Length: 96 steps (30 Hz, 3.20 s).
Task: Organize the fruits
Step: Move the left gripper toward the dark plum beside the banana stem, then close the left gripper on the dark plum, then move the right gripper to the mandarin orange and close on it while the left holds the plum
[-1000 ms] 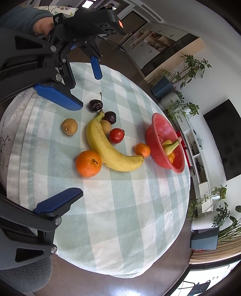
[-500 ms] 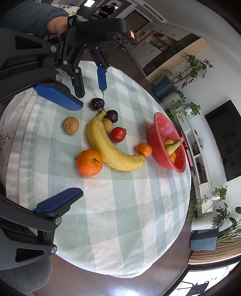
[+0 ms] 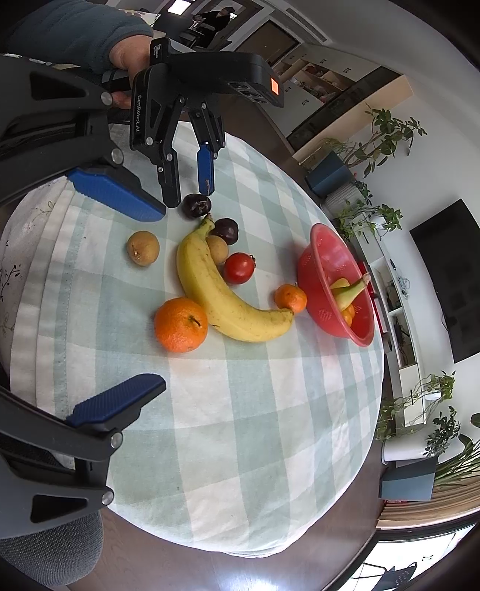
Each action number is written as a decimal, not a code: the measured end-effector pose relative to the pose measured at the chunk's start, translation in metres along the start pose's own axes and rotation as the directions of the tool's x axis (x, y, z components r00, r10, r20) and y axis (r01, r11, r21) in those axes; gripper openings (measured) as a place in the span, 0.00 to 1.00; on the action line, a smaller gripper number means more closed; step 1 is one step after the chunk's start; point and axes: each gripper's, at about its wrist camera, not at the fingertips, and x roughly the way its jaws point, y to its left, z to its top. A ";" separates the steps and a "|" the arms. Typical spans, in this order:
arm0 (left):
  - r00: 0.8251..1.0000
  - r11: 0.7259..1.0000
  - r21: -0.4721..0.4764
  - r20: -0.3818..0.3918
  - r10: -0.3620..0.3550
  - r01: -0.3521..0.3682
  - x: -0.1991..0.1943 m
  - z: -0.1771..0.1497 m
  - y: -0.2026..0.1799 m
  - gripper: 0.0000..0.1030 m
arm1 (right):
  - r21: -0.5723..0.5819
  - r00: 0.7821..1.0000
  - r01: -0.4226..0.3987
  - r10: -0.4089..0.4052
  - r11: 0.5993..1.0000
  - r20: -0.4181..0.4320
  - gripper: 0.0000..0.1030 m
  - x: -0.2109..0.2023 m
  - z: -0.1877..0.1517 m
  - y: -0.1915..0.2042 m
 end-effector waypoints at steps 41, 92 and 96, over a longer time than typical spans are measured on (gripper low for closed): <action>1.000 1.000 0.009 0.000 -0.002 0.002 0.015 0.008 -0.005 0.27 | 0.001 1.000 0.008 -0.008 1.000 -0.016 0.81 0.006 -0.004 -0.002; 0.991 0.992 -0.117 0.129 -0.032 0.047 -0.027 -0.014 -0.004 0.27 | -0.158 0.980 0.148 -0.167 0.976 -0.111 0.40 0.046 0.024 0.005; 0.990 0.992 -0.120 0.141 -0.031 0.048 -0.031 -0.011 -0.003 0.27 | -0.144 0.983 0.141 -0.155 0.980 -0.094 0.40 0.038 0.027 0.003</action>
